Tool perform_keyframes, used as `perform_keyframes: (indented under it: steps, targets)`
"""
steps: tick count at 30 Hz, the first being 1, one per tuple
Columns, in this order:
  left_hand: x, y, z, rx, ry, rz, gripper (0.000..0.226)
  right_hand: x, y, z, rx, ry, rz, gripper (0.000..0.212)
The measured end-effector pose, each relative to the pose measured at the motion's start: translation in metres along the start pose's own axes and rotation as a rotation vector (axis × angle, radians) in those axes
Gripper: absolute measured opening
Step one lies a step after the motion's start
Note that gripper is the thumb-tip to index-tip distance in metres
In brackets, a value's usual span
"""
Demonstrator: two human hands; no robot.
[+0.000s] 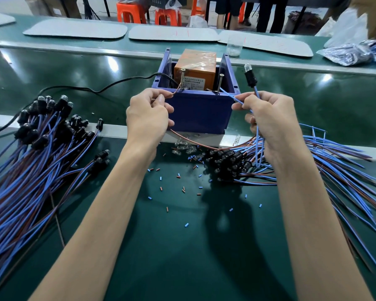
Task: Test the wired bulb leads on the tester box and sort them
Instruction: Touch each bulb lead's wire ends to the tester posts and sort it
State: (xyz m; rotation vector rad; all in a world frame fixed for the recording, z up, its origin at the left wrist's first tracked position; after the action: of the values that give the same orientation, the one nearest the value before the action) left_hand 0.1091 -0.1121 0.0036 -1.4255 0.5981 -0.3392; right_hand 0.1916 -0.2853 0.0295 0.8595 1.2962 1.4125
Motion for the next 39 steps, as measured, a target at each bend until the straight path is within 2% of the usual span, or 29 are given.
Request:
perform_keyframes:
  steps: [25, 34, 39]
  targets:
    - [-0.0032, -0.0006, -0.0009, 0.025, 0.020, -0.057, 0.034, 0.0013, -0.0001, -0.0003, 0.007, 0.005, 0.049, 0.020]
    - [-0.0023, -0.0032, -0.0059, 0.068, 0.064, -0.106, 0.030, 0.0049, -0.0005, -0.0020, -0.038, 0.050, 0.069, 0.027]
    - [-0.0016, -0.0049, -0.0078, 0.039, 0.153, -0.083, 0.035, 0.0072, -0.0004, -0.0036, -0.030, 0.095, 0.107, 0.030]
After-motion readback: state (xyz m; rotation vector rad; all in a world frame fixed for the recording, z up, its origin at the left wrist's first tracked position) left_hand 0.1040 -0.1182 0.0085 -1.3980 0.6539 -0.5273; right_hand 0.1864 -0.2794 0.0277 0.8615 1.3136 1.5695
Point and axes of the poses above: each hand's wrist, its own z-axis towards the middle knuckle, its own x-axis out of the palm, y = z × x, the point moved 2 cm from there along z, towards the middle knuckle, and after that the axes turned 7 degrees about -x, right-handed, at the moved point
